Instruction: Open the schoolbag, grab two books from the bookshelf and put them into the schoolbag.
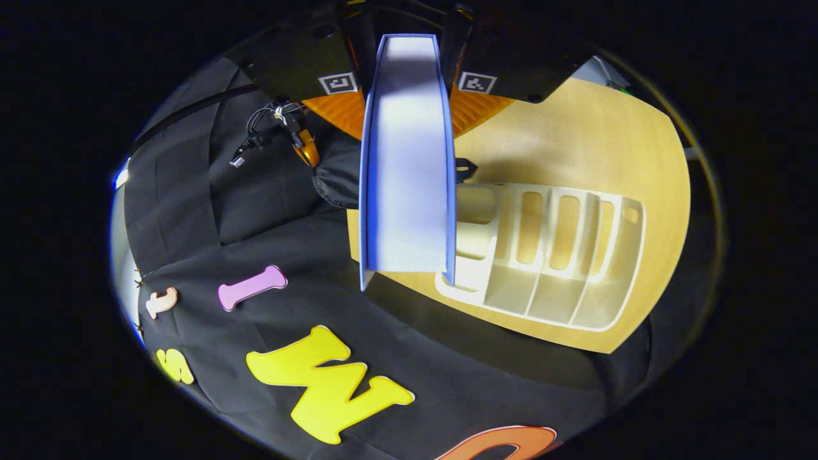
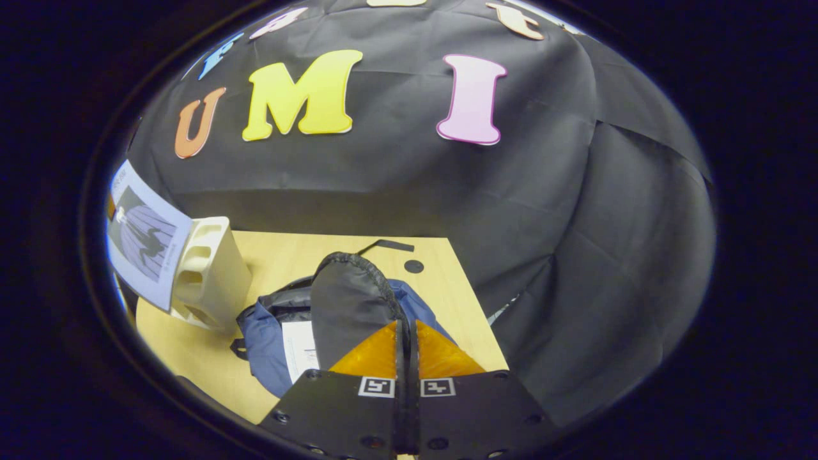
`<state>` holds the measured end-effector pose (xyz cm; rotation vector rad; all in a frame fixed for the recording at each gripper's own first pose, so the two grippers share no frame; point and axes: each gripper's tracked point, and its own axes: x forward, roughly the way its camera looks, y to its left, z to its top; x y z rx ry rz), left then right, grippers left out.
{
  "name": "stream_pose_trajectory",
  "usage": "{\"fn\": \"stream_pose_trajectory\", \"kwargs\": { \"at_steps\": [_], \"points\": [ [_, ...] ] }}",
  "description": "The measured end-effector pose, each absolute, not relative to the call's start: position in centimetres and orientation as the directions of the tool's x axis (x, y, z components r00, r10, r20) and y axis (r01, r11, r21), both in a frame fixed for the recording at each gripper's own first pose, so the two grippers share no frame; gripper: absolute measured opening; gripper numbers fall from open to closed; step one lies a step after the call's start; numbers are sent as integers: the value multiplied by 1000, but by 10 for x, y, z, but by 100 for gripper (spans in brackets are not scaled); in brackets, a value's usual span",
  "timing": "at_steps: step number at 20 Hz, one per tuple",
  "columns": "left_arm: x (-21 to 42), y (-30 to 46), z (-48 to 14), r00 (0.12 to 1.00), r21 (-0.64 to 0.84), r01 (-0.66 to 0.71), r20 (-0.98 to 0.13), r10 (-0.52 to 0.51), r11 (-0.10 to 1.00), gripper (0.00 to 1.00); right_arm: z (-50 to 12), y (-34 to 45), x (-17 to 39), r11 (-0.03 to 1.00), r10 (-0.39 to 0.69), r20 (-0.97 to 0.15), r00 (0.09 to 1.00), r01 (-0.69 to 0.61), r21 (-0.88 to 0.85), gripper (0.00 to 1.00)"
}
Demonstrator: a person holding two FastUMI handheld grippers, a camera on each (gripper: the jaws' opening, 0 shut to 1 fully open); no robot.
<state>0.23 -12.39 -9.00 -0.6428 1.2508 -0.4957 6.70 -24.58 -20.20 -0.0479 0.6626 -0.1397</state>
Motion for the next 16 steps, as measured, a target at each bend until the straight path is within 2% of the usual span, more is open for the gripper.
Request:
{"fn": "stream_pose_trajectory", "kwargs": {
  "at_steps": [8, 16],
  "points": [
    [-25, -229, -200, 154, -654, -8, -748, -645, 756, 43, -204, -246, 62, 993, -114, -625, 772, 98, -60, 0],
    [-19, -282, -241, 151, -713, -95, -701, -697, 695, 43, -197, -246, 59, 996, -79, -626, 776, 92, -12, 0]
  ]
}}
